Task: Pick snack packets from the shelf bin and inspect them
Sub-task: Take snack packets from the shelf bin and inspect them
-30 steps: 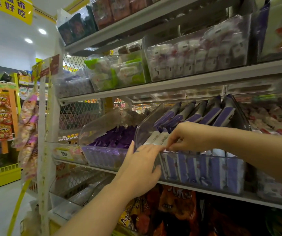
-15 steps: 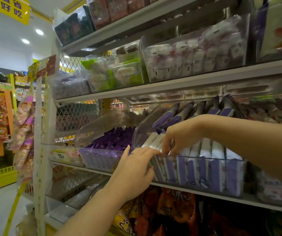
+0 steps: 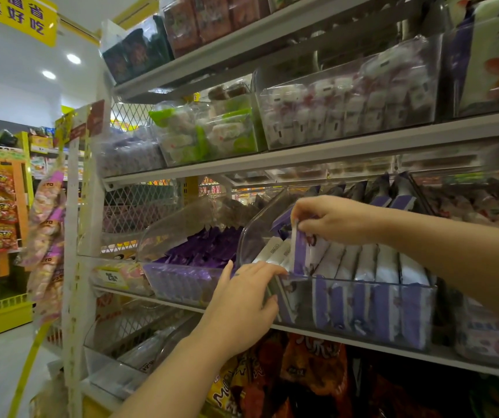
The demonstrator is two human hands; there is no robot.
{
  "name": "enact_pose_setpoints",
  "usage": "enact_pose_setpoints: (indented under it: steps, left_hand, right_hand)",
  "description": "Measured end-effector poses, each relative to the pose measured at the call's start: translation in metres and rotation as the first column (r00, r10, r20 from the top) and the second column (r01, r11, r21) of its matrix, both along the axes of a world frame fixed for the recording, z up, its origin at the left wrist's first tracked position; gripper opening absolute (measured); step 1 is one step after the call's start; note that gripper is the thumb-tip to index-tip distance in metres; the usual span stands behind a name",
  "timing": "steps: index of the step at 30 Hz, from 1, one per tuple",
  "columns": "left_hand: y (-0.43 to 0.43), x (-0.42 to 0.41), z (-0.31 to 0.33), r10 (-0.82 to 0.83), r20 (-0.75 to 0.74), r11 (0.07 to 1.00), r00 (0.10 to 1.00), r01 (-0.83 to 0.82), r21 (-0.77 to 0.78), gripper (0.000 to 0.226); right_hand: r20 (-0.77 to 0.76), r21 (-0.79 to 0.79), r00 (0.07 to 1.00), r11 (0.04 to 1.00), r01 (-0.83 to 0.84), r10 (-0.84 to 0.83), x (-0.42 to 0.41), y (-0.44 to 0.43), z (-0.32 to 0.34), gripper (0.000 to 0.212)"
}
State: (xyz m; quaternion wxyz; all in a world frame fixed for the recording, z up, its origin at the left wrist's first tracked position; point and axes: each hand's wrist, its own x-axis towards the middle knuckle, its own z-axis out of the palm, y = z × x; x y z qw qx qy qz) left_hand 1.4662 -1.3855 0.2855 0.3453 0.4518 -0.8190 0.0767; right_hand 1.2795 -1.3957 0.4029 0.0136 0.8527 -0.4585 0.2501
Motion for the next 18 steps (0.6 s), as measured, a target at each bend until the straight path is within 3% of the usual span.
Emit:
enact_pose_setpoints:
  steps: [3,6,9,14,16,18]
  left_hand:
    - [0.001,0.001,0.002,-0.01,0.007,1.0,1.0,0.01,0.022,0.04]
    - [0.004,0.0,0.007,-0.008,0.011,0.998,1.0,0.008,0.066,0.04]
    - [0.009,0.002,0.011,-0.029,-0.031,0.994,0.999,0.032,0.102,0.043]
    - [0.019,0.017,0.016,-0.071,-0.396,0.983,0.916,0.132,0.129,0.025]
    - [0.024,0.021,0.023,-0.099,-0.561,0.974,0.822,0.194,0.113,0.021]
    - [0.031,0.026,0.03,-0.094,-0.757,0.931,0.646,0.326,0.163,0.033]
  right_hand:
    - [0.249,-0.023,0.969,1.0,-0.003,0.008,-0.001,0.003,0.006,0.014]
    - [0.371,-0.084,0.928,0.996,0.011,0.021,0.0,0.009,0.012,0.015]
    - [0.477,-0.248,0.876,0.967,0.059,0.068,0.001,0.017,0.011,0.014]
    - [0.547,-0.495,0.806,0.864,0.093,0.226,0.013,0.039,-0.003,0.01]
    - [0.569,-0.508,0.768,0.86,0.047,0.294,0.025,0.046,-0.016,0.01]
    - [0.576,-0.508,0.737,0.861,-0.016,0.354,0.04,0.052,-0.033,0.011]
